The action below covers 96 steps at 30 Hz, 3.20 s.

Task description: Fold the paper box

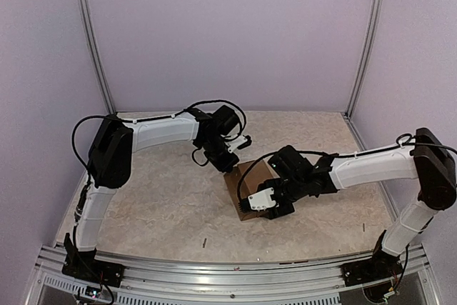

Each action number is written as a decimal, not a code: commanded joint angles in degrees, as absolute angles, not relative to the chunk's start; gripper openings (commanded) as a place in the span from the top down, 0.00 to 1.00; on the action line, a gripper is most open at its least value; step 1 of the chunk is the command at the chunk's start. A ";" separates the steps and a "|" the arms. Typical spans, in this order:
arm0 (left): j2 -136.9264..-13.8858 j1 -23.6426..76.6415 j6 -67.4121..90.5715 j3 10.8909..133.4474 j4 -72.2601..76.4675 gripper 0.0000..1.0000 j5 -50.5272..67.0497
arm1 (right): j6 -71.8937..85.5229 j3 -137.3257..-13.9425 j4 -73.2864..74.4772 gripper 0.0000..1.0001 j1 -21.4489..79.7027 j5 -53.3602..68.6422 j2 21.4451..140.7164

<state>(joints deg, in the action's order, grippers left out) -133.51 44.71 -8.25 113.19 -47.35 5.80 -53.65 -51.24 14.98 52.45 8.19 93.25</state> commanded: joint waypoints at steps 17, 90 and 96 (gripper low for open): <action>-133.38 45.26 -8.58 109.60 -46.17 1.00 8.57 | -52.91 -47.28 16.77 0.29 49.66 5.16 87.12; -99.25 55.34 43.52 58.13 3.34 0.60 -6.73 | -31.64 -62.73 23.31 0.24 22.67 32.66 94.10; -103.17 55.81 44.01 59.15 6.54 0.61 -5.05 | -30.63 -62.46 22.20 0.40 22.46 35.54 98.03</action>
